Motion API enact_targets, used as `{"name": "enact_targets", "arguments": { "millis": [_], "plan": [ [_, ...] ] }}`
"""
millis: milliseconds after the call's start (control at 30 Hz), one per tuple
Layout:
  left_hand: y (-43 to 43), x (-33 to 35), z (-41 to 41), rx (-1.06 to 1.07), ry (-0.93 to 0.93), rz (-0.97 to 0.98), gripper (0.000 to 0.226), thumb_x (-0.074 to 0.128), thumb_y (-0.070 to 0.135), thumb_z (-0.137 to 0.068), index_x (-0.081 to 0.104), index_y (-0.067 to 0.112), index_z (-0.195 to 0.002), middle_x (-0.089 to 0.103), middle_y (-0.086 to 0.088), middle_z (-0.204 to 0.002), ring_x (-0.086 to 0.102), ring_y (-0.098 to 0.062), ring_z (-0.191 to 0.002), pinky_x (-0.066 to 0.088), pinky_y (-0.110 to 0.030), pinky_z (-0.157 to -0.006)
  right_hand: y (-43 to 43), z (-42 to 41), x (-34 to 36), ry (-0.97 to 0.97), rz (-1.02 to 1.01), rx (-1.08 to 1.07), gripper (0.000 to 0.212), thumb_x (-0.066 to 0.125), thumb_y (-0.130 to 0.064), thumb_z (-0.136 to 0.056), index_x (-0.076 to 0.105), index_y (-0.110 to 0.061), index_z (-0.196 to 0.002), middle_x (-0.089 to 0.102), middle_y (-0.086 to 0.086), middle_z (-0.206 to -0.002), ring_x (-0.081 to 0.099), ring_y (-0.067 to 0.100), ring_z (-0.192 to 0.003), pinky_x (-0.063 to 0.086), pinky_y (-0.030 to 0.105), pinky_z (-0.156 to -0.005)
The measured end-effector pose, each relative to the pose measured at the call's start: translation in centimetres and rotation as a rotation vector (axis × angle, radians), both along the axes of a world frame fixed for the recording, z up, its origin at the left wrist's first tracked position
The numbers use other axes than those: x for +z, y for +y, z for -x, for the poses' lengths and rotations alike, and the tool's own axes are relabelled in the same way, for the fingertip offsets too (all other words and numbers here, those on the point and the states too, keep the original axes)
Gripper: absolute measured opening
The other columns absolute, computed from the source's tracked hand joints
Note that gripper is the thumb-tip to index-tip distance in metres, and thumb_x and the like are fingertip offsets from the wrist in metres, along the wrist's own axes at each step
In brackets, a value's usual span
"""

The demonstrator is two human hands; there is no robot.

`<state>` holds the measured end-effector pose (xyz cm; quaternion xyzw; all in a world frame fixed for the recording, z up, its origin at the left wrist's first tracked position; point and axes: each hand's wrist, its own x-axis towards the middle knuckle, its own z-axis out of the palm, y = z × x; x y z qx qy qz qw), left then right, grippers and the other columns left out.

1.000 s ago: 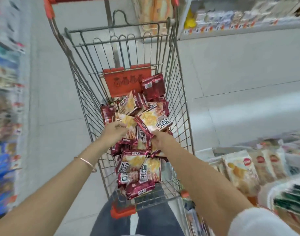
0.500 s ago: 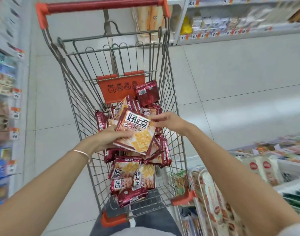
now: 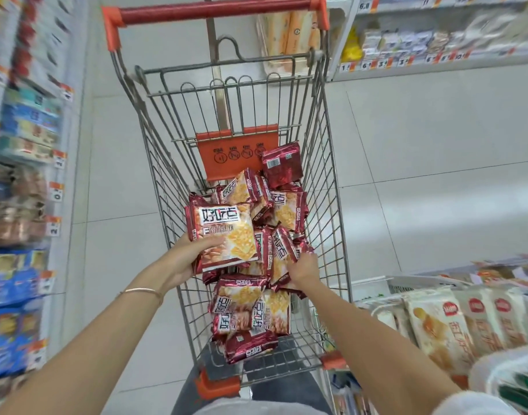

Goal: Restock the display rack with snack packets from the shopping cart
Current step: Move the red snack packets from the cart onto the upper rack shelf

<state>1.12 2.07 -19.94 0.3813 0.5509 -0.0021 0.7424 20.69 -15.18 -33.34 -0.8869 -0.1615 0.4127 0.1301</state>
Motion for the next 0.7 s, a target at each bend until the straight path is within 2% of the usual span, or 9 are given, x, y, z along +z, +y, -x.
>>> {"name": "enact_targets", "arguments": {
  "millis": [33,100,200,300,367,433,533,600,700],
  "plan": [
    [0.0,0.3,-0.1,-0.014,-0.014,0.002,0.055,0.078,0.023,-0.076,0.060,0.011,-0.127,0.075,-0.014,-0.111,0.072,-0.032,-0.103,0.057,-0.044,-0.088,0.2,-0.5,0.7,-0.040,-0.047,-0.010,0.015,0.063,-0.020,-0.092,0.063,-0.006,-0.088,0.061,0.013,-0.101,0.059,0.018,-0.066,0.053,0.020,-0.054],
    [0.0,0.6,-0.2,-0.020,-0.006,-0.016,0.061,0.074,0.038,-0.075,0.059,0.014,-0.129,0.075,-0.012,-0.111,0.074,-0.028,-0.098,0.058,-0.042,-0.085,0.6,-1.6,3.3,-0.024,-0.151,-0.047,0.015,0.063,-0.026,-0.090,0.065,-0.011,-0.093,0.065,0.010,-0.094,0.061,0.020,-0.066,0.051,0.029,-0.057],
    [0.5,1.3,-0.5,0.002,0.060,-0.065,0.082,0.072,0.059,-0.068,0.052,0.016,-0.136,0.073,-0.012,-0.115,0.073,-0.029,-0.100,0.059,-0.046,-0.087,1.1,-3.2,9.4,0.057,-0.364,-0.123,0.025,0.066,-0.016,-0.091,0.055,-0.011,-0.113,0.063,-0.001,-0.083,0.055,0.014,-0.061,0.041,0.027,-0.054],
    [1.3,1.1,-0.4,0.001,0.149,-0.115,0.123,0.073,0.084,-0.044,0.041,0.020,-0.144,0.063,-0.014,-0.133,0.063,-0.036,-0.118,0.052,-0.057,-0.096,1.0,-4.7,15.0,0.089,-0.531,-0.206,0.029,0.075,-0.016,-0.083,0.055,-0.017,-0.104,0.063,-0.005,-0.082,0.055,0.014,-0.061,0.042,0.025,-0.055],
    [2.0,0.1,-0.3,-0.045,0.134,-0.117,0.133,0.072,0.088,-0.039,0.034,0.025,-0.150,0.054,-0.017,-0.143,0.057,-0.039,-0.125,0.054,-0.058,-0.092,1.1,-5.5,16.8,0.245,-0.610,-0.316,0.014,0.074,-0.015,-0.086,0.064,-0.013,-0.095,0.067,0.002,-0.079,0.060,0.015,-0.061,0.046,0.023,-0.055],
    [1.6,2.7,-1.2,-0.107,0.130,-0.084,0.143,0.073,0.091,-0.036,0.022,0.031,-0.155,0.046,-0.018,-0.150,0.057,-0.039,-0.124,0.062,-0.050,-0.077,1.4,-5.2,18.1,0.486,-0.642,-0.433,0.020,0.068,-0.019,-0.090,0.067,-0.005,-0.105,0.072,0.013,-0.087,0.069,0.022,-0.068,0.056,0.028,-0.062],
    [0.0,7.3,-2.4,-0.214,0.005,0.005,0.101,0.058,0.074,-0.076,0.026,0.019,-0.154,0.064,-0.016,-0.125,0.066,-0.032,-0.102,0.061,-0.036,-0.063,1.5,-3.2,19.2,0.659,-0.655,-0.417,0.042,0.056,-0.041,-0.098,0.059,-0.007,-0.122,0.071,0.019,-0.112,0.071,0.033,-0.097,0.057,0.044,-0.088],
    [-0.5,9.2,-2.8,-0.311,-0.070,0.034,0.085,0.046,0.070,-0.082,0.045,0.010,-0.142,0.073,-0.018,-0.110,0.070,-0.032,-0.097,0.061,-0.038,-0.070,1.6,-1.3,20.3,0.671,-0.643,-0.428,0.048,0.037,-0.053,-0.103,0.056,-0.012,-0.120,0.075,0.013,-0.104,0.073,0.029,-0.096,0.058,0.042,-0.084],
    [-0.7,11.8,-3.0,-0.443,-0.189,0.031,0.093,0.045,0.078,-0.075,0.049,0.006,-0.133,0.070,-0.027,-0.114,0.069,-0.037,-0.106,0.059,-0.044,-0.085,1.1,1.1,22.8,0.644,-0.613,-0.493,0.058,0.023,-0.064,-0.100,0.051,-0.015,-0.110,0.073,0.010,-0.085,0.072,0.027,-0.081,0.058,0.035,-0.068]
  ]
}}
